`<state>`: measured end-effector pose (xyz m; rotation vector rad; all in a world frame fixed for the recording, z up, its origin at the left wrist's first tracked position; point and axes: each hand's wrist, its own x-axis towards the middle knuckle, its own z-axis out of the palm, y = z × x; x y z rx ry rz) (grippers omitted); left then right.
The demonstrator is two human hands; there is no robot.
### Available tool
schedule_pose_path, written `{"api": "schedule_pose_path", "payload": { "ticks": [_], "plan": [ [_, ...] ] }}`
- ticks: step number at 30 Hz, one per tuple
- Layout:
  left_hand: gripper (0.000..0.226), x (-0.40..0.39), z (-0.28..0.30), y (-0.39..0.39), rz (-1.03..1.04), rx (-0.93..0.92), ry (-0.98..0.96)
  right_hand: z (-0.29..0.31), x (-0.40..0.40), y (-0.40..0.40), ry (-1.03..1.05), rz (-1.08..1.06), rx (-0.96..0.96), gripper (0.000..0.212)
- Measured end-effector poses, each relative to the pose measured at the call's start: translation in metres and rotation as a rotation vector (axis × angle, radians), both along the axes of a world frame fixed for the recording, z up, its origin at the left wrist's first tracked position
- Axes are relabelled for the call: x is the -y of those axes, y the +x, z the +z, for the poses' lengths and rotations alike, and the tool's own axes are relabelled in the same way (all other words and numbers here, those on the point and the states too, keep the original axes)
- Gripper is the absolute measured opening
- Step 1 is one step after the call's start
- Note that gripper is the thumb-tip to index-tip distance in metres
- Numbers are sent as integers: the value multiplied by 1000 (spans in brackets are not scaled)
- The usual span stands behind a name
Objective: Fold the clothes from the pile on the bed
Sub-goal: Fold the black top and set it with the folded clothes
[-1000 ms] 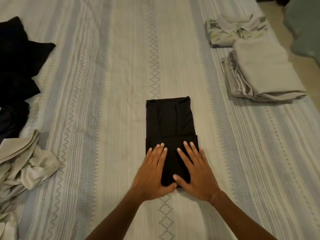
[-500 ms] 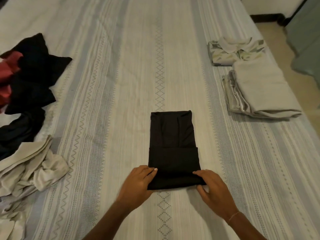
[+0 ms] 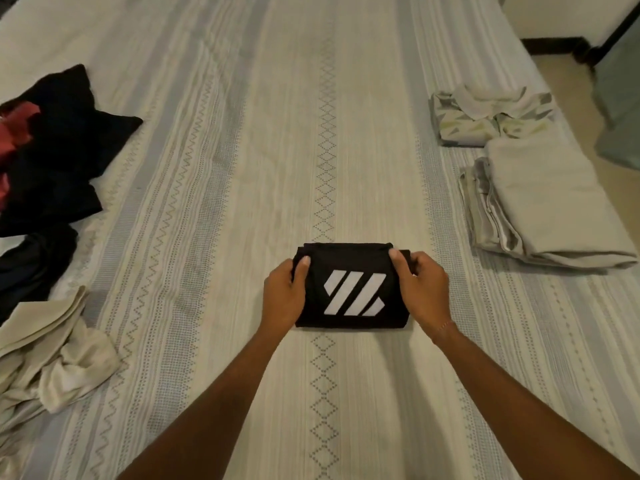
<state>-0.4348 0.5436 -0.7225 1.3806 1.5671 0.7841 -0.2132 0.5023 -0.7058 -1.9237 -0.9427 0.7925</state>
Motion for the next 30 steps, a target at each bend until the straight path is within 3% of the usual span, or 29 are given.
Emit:
{"api": "schedule_pose_path", "payload": {
  "ticks": [4, 9, 12, 15, 17, 20, 25, 30],
  "plan": [
    [43, -33, -25, 22, 84, -209, 19, -26, -43, 6, -129, -39, 105, 54],
    [37, -41, -35, 28, 86, -623, -2, -49, -52, 7, -202, -48, 304, 48],
    [40, -31, -32, 36, 56, -729, 314, -51, -35, -8, 53, 10, 515, 41],
    [46, -21, -42, 44, -388, -743, 624, -61, -17, -33, 111, 256, 689, 45],
    [54, -19, -59, 41, -556, -768, 539, -78, -13, -41, 20, 381, 737, 50],
    [60, -19, -79, 34, -519, -746, 385, -96, -14, -34, -74, 460, 783, 57],
    [66, -19, -83, 37, -498, -741, 350, -97, -16, -33, -124, 470, 823, 63],
    [56, -18, -70, 40, -405, -773, 302, -92, -16, -31, -153, 505, 787, 63]
  ]
}}
